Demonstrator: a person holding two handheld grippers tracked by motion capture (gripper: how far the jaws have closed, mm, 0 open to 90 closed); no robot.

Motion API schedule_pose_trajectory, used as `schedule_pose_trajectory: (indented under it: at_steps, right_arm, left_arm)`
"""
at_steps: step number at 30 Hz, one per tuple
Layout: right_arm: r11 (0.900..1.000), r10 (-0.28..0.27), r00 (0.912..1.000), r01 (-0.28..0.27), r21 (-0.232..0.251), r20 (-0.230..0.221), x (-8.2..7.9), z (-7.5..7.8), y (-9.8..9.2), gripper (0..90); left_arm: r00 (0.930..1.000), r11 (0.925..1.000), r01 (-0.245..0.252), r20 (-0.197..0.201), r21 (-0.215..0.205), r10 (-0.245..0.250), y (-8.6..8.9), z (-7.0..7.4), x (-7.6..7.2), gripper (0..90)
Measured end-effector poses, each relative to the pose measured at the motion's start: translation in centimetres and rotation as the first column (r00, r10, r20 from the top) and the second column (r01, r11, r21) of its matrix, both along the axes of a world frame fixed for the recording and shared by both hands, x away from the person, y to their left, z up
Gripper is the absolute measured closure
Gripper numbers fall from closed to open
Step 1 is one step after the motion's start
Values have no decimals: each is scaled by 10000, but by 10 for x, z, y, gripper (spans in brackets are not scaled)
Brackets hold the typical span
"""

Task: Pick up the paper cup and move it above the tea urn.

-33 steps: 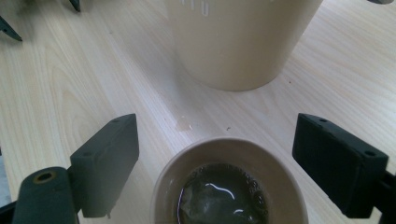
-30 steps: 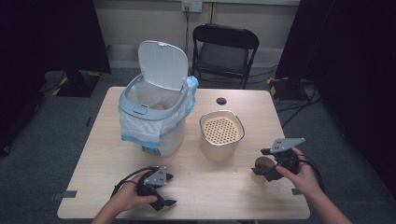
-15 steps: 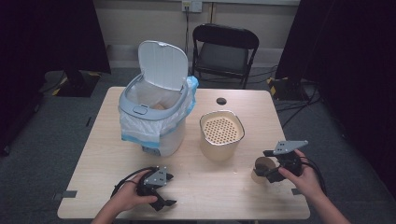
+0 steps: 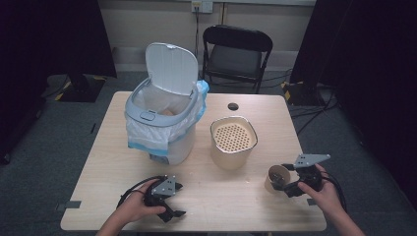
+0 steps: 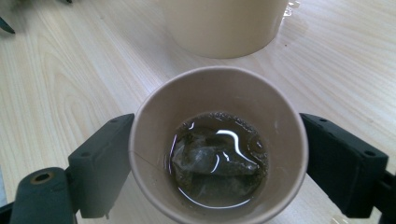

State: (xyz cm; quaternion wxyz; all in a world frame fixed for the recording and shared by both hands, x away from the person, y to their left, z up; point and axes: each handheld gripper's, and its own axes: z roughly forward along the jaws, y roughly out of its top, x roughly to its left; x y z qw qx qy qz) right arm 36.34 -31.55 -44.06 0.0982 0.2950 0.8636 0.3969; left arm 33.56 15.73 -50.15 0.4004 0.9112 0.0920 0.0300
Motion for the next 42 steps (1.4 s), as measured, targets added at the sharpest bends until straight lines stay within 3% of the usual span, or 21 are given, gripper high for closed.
schedule_pose_trajectory:
  at_steps: [13,21,31,42]
  right_arm:
    - [9990,-256,9997,256,359,7,-6,-26,-4,144]
    - [9954,-463,9988,448,843,165,-8,-35,-7,153]
    - [9890,-590,9976,534,1382,370,-8,-38,-9,174]
    - [9900,-430,9977,356,1367,515,-7,-39,-6,207]
  left_arm:
    - [10000,10000,25,-28,0,-25,0,0,0,89]
    - [10000,10000,27,-38,-4,-27,0,0,0,86]
    - [10000,10000,32,-38,0,-32,0,0,0,86]
    - [10000,10000,38,-32,0,-38,0,0,0,85]
